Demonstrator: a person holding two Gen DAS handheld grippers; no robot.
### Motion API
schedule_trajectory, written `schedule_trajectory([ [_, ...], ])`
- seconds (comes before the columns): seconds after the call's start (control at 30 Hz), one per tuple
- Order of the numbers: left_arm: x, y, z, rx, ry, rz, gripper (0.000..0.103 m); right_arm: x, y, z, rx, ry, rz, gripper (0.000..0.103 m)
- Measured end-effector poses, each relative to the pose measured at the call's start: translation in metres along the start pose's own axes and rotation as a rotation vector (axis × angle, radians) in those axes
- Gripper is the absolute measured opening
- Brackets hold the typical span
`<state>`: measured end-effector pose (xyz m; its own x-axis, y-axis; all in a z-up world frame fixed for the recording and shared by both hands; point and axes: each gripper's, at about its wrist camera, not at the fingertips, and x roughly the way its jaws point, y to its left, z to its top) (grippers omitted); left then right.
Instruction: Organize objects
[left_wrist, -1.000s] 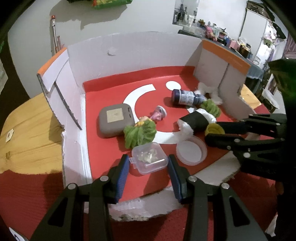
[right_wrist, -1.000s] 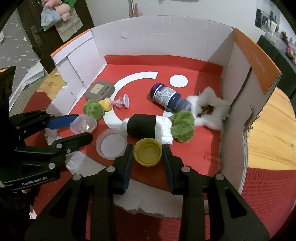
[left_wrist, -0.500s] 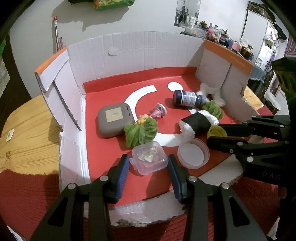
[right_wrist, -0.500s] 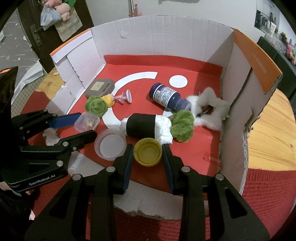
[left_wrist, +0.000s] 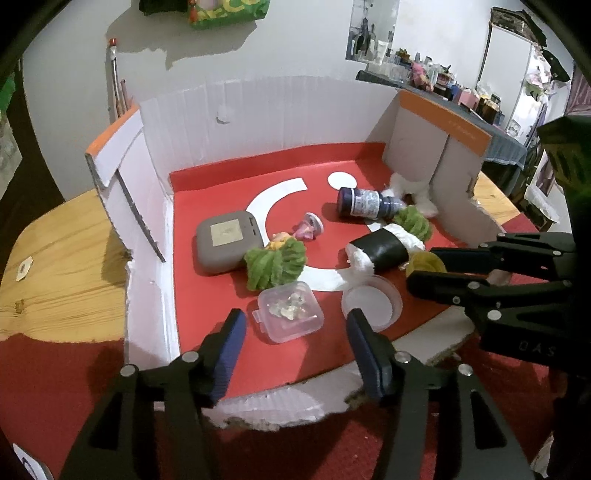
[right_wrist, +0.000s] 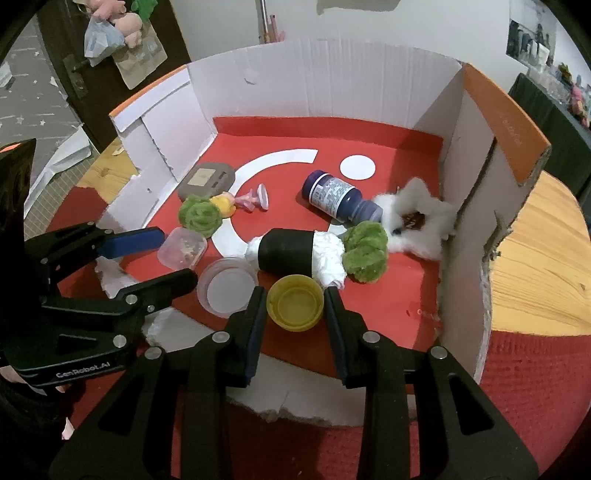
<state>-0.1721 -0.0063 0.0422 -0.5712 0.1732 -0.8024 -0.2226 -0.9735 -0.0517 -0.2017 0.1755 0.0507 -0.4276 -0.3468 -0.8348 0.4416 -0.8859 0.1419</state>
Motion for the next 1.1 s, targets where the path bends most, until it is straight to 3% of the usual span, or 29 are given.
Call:
schedule_trajectory([
  [0.1,-0.005,-0.002,-0.002,0.005,-0.018,0.027,0.070,-0.006,0.000,-0.002,0.005,-0.018,0.007,0.034],
  [0.13,-0.007,-0.002,-0.002,0.003,-0.024,0.031,0.071,-0.008,0.001,-0.002,0.005,-0.025,0.005,0.045],
  [0.2,-0.010,-0.001,-0.004,-0.005,-0.033,0.030,0.071,-0.013,0.004,-0.004,0.000,-0.047,0.002,0.053],
  [0.43,-0.020,0.006,-0.010,-0.046,-0.067,0.044,0.078,-0.026,0.006,-0.012,0.030,-0.105,0.000,0.054],
  [0.53,-0.024,0.007,-0.012,-0.066,-0.088,0.048,0.082,-0.034,0.007,-0.016,0.044,-0.142,-0.018,0.063],
  [0.8,-0.032,0.007,-0.019,-0.085,-0.126,0.087,0.092,-0.049,0.004,-0.028,0.093,-0.232,-0.076,0.073],
  [0.9,-0.034,0.008,-0.021,-0.097,-0.133,0.085,0.097,-0.051,0.002,-0.032,0.105,-0.245,-0.085,0.082],
  [1.1,-0.037,0.005,-0.023,-0.095,-0.144,0.088,0.100,-0.054,0.006,-0.035,0.096,-0.261,-0.103,0.087],
])
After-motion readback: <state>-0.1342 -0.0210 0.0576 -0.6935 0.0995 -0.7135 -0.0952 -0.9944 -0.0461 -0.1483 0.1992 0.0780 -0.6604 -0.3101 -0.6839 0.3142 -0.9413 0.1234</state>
